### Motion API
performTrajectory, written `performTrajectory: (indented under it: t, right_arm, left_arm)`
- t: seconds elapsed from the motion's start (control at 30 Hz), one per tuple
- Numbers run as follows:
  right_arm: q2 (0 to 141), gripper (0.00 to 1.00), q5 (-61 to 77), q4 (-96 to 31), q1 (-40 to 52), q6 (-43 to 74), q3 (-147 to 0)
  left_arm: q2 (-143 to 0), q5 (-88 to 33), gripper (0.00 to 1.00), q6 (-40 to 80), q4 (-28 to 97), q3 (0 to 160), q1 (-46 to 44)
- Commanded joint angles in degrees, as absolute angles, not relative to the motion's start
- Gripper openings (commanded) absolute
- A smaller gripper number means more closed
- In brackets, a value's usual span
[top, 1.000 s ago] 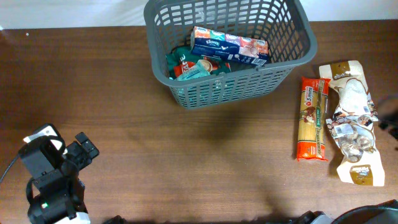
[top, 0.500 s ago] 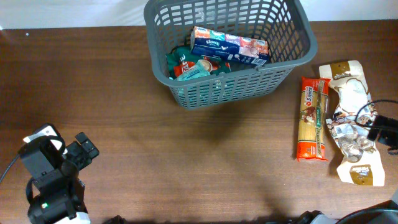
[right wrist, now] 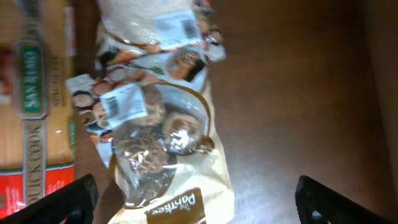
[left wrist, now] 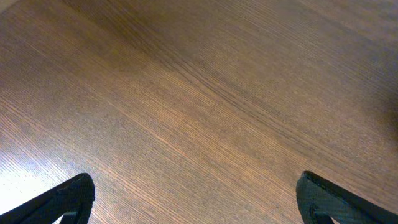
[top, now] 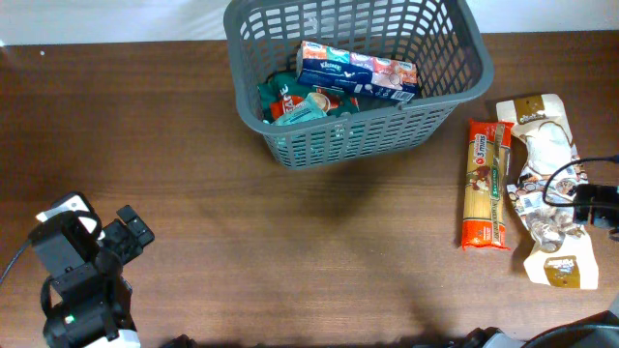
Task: Pack container
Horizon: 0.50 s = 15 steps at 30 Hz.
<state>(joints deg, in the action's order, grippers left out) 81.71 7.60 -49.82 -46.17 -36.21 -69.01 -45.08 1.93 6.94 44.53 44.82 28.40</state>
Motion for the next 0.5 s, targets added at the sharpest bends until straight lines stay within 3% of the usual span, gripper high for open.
performTrajectory:
  t: [0.0,0.47]
  right_arm:
    - [81.9,0.99,13.3,-49.7,-46.1,-43.3,-69.6]
    - [86.1,0.99,15.1,-48.9,-46.2,-44.8,-66.0]
  left_arm:
    - [-45.0,1.5,0.99,6.8,44.4,44.6,28.1]
    - [-45.0,1.5,0.99,6.8,44.4,44.6,28.1]
